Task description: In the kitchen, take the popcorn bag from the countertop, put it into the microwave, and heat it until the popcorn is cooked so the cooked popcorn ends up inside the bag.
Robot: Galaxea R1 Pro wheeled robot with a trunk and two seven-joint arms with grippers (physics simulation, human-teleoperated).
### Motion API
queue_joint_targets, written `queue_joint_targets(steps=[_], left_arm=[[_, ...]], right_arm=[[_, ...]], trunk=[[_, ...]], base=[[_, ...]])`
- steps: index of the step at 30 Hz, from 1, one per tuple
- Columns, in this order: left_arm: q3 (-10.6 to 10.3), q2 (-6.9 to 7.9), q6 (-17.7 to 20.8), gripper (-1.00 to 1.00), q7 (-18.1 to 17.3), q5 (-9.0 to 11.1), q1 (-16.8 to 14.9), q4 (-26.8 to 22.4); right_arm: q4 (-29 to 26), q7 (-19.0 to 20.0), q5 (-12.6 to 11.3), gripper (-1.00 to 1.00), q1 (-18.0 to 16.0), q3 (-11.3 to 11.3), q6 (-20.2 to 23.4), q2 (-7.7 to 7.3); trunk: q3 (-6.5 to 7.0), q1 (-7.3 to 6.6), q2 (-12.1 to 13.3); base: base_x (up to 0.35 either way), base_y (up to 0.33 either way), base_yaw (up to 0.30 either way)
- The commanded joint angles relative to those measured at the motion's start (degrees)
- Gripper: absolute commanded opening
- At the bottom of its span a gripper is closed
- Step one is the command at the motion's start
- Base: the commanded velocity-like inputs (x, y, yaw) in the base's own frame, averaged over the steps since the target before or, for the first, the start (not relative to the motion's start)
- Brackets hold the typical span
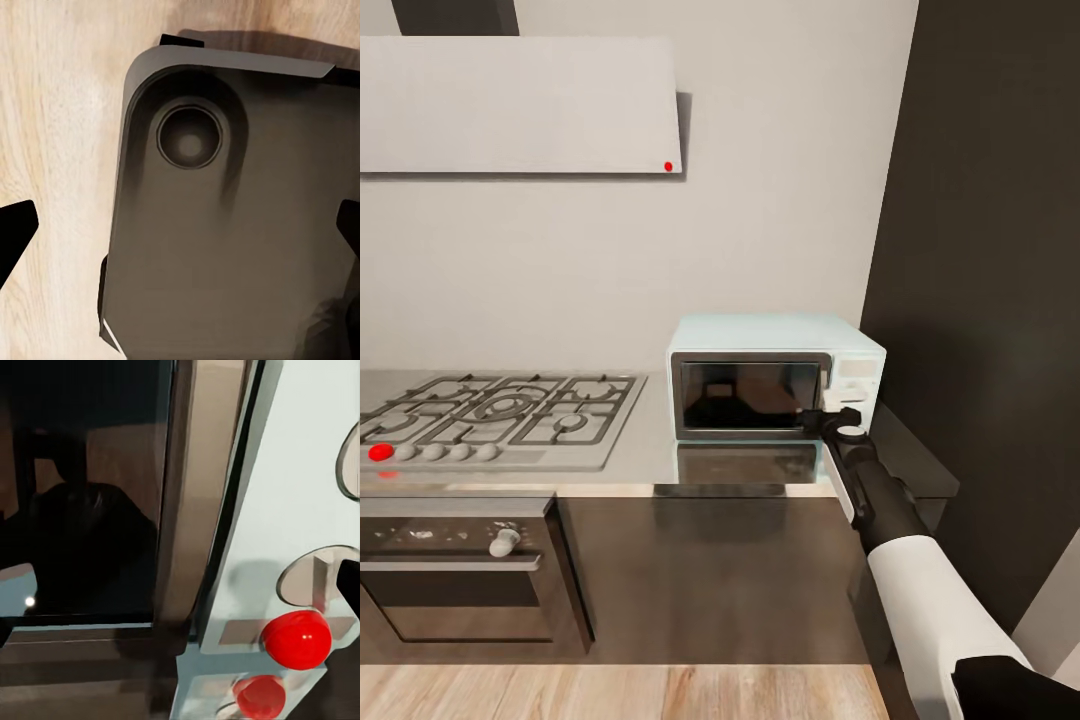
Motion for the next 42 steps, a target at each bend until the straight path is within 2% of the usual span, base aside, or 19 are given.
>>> queue_joint_targets(steps=[1,17,18,38,41,42], left_arm=[[0.03,0.0,-0.03,1.0,-0.01,0.42,0.01,-0.03],[0.03,0.0,-0.03,1.0,-0.01,0.42,-0.02,-0.03],[0.03,0.0,-0.03,1.0,-0.01,0.42,0.0,-0.03],[0.03,0.0,-0.03,1.0,-0.01,0.42,-0.01,-0.03],[0.03,0.0,-0.03,1.0,0.0,0.42,0.0,-0.03],[0.03,0.0,-0.03,1.0,0.01,0.42,-0.01,-0.03]], right_arm=[[-0.16,-0.05,0.62,1.0,-0.01,0.12,0.12,-0.04],[-0.32,0.21,-0.16,1.0,0.01,0.08,-5.02,-0.14],[-0.24,0.21,-0.15,1.0,0.01,0.08,-9.84,-0.13],[0.2,0.19,-0.38,1.0,0.01,-0.09,-10.49,-0.26],[0.23,0.24,-0.4,1.0,0.01,-0.82,-10.5,-0.23],[0.21,0.25,-0.42,1.0,0.01,-1.87,-10.5,-0.2]], trunk=[[-0.06,0.0,-0.03],[-0.06,0.0,-0.03],[-0.06,0.0,-0.03],[-0.06,0.0,-0.03],[-0.06,0.0,-0.03],[-0.06,0.0,-0.03]], base=[[0.0,0.0,0.0],[0.0,0.0,0.0],[0.0,0.0,0.0],[0.0,0.0,0.0],[0.0,0.0,0.0],[0.0,0.0,0.0]])
